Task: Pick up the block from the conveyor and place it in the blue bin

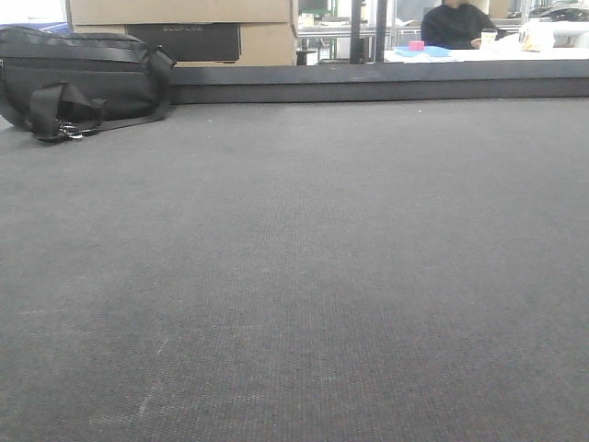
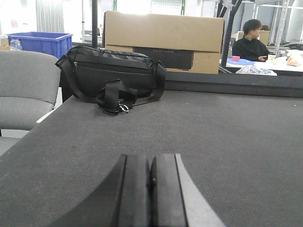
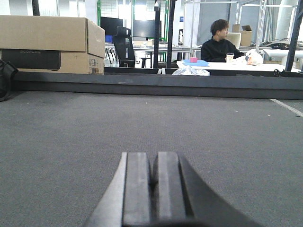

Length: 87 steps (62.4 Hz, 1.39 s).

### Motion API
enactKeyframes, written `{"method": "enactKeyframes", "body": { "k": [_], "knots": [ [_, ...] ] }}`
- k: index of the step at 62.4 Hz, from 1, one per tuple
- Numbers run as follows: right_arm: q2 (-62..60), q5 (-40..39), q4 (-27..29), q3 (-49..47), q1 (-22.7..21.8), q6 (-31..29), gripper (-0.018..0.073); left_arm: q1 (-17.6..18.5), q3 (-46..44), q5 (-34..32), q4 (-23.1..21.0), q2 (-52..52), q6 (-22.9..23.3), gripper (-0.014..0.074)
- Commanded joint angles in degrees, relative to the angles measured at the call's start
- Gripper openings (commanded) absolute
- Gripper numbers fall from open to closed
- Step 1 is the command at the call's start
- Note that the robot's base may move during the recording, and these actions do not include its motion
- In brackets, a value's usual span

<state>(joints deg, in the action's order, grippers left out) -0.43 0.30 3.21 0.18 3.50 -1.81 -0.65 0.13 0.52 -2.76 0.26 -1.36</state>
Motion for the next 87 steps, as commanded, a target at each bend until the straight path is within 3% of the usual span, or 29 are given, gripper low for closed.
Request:
{"method": "enactKeyframes", "body": {
  "k": [1,49,61,69,76,87],
  "knots": [
    [0.43,-1.18,-0.15,-0.18,0.04,-0.23,-0.0162,-0.31,-0.13,-1.17,-0.22,-0.26,0.38,-0.0111],
    [0.43,-1.18,-0.15,-0.18,0.04,-0.23,-0.0162,-0.31,-0.13,-3.43,-0.04,-0.26,0.38,-0.0111],
    [0.43,-10.87,-2.88,-0.18,-0.10,-0.23,-0.0162,-0.31,-2.56,0.67,-0.04,-0.26,0.38,-0.0111],
    [0.43,1.31,-5.63,-5.86,-0.10,-0.23,-0.0162,-0.31,-12.39,12.99,0.22,-0.06,0.38,-0.0111],
    [0.43,10.28,-5.63,-13.24,-0.10,-0.23,-0.0162,-0.31,-22.02,23.11,0.48,5.99,0.38,-0.0111],
    [7.24,22.85,-5.63,-23.13,0.01,-0.23,-0.0162,-0.31,-33.66,27.74,0.48,21.13,0.38,-0.0111]
  ]
}}
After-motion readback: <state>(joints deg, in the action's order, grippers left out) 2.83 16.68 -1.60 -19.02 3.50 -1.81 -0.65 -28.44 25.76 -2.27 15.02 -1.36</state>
